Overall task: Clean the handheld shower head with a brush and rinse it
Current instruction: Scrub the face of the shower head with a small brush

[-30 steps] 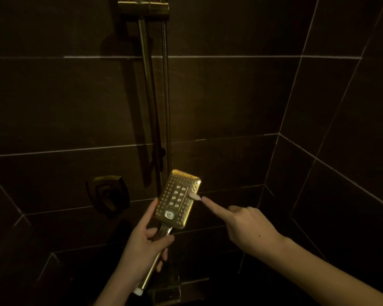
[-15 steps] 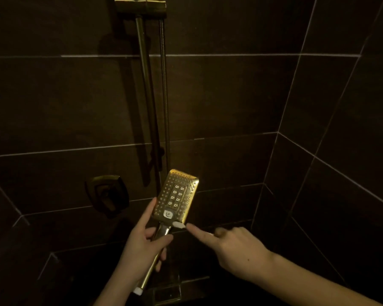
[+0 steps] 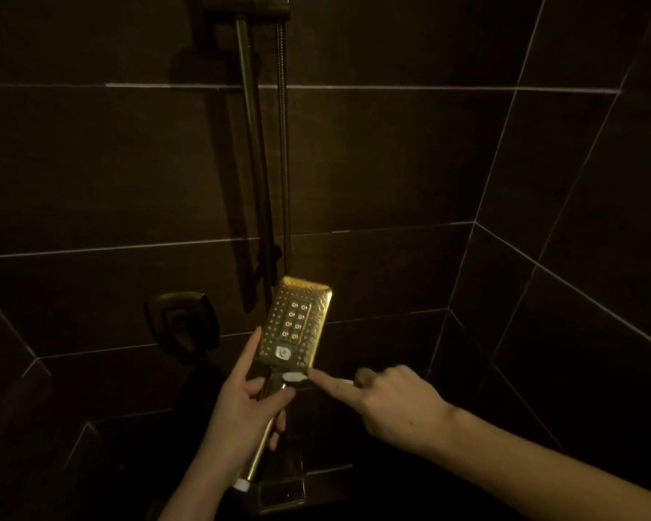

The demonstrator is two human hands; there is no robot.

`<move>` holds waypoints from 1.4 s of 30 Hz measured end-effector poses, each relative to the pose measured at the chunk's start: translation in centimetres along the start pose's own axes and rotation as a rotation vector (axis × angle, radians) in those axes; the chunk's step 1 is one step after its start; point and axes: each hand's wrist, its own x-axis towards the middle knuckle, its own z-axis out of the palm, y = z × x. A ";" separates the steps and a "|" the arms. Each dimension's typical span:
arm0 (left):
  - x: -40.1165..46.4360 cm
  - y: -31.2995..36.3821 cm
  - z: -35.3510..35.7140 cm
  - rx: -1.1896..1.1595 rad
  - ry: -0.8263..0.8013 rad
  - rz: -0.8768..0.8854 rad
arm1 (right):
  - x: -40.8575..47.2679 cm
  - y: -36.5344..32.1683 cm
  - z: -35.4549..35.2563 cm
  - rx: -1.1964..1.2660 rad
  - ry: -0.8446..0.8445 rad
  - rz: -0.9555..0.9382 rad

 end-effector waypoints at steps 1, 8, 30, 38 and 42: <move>0.2 0.2 -0.1 -0.005 0.016 0.004 | 0.3 -0.2 -0.3 0.004 0.014 0.010; 0.4 0.5 -1.3 -0.038 0.074 0.006 | 0.6 1.1 -2.1 -0.002 0.196 0.160; 0.8 -0.2 -0.5 0.036 0.148 -0.044 | -0.5 -1.0 1.8 0.058 -0.034 -0.029; 0.6 1.0 -1.0 0.062 0.192 -0.007 | -0.4 2.8 -2.4 0.056 0.265 0.307; 0.8 0.9 -0.5 0.098 0.190 -0.021 | 0.6 1.1 -2.7 0.034 0.282 0.199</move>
